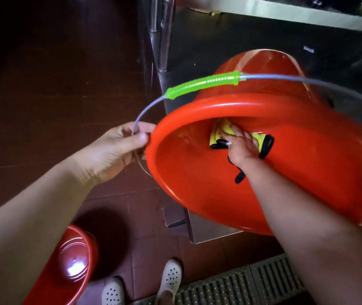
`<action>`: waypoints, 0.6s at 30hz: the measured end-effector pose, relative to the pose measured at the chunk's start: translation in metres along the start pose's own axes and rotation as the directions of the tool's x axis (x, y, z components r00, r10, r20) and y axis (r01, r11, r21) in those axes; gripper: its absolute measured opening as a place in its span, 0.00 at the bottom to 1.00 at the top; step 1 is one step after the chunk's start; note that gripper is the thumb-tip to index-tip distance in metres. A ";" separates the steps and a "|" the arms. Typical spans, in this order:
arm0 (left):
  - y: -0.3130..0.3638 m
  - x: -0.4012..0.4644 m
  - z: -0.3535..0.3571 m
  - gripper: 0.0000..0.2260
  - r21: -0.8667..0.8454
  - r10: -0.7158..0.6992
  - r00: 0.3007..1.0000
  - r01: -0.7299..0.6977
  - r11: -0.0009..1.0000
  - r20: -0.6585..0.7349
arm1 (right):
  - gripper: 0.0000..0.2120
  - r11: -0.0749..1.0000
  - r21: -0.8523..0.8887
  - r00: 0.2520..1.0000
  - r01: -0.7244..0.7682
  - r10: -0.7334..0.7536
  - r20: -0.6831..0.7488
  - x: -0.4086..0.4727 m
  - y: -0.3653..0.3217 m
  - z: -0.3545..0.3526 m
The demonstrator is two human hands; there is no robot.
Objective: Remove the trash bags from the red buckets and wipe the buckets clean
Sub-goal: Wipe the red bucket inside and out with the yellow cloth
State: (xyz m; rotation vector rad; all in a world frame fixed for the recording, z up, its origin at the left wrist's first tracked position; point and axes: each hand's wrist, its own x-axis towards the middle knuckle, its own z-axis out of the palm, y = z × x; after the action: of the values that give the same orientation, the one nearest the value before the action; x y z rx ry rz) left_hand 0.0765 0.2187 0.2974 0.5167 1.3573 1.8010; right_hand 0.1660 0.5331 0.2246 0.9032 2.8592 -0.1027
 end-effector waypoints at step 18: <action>-0.079 -0.026 0.060 0.15 0.272 0.126 0.824 0.035 0.962 -0.552 | 0.30 0.906 0.170 0.909 0.387 -0.344 -0.236 -0.190 -0.058 0.054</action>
State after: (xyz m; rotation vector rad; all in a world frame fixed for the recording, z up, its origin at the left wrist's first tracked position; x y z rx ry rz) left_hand 0.1633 0.2425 0.2478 0.1434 2.0353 1.8984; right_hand 0.2922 0.3723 0.2017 0.4058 3.2244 -0.3861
